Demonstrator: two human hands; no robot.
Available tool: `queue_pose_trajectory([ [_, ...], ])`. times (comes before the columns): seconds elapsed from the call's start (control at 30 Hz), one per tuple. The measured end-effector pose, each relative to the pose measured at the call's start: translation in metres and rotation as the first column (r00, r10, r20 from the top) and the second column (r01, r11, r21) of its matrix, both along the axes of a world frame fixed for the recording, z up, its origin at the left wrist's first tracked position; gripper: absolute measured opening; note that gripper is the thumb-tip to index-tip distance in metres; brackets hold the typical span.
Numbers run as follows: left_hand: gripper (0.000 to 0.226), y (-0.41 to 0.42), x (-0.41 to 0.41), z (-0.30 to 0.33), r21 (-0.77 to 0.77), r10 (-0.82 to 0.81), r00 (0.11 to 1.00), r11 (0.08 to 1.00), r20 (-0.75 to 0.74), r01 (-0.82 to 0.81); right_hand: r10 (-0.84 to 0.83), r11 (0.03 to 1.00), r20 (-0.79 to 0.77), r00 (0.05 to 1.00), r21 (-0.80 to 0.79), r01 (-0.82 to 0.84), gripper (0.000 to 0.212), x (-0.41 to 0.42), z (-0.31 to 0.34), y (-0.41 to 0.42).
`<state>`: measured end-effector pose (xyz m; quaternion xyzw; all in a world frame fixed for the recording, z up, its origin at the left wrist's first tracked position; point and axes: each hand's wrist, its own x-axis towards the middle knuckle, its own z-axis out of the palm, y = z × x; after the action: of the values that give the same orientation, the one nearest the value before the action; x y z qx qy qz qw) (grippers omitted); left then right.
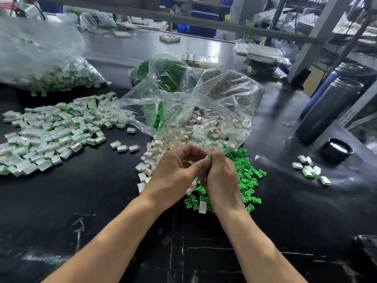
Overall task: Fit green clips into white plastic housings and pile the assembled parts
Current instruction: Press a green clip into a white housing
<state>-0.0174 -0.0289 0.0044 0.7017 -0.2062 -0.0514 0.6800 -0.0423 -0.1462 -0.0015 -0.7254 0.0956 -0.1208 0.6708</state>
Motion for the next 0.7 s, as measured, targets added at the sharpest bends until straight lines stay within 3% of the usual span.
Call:
queue_pose_trajectory([
  [0.27,0.005,-0.002,0.001,-0.004,-0.022,0.023,0.999,0.999,-0.029,-0.023,-0.095,0.993,0.047,0.994,-0.059,0.098,0.053,0.005,-0.003,-0.001],
  [0.7,0.006,-0.006,-0.001,-0.005,-0.048,0.054,0.998,0.997,-0.037,-0.056,-0.107,0.993,0.031,0.994,-0.053,0.109,0.06,0.012,-0.008,-0.001],
])
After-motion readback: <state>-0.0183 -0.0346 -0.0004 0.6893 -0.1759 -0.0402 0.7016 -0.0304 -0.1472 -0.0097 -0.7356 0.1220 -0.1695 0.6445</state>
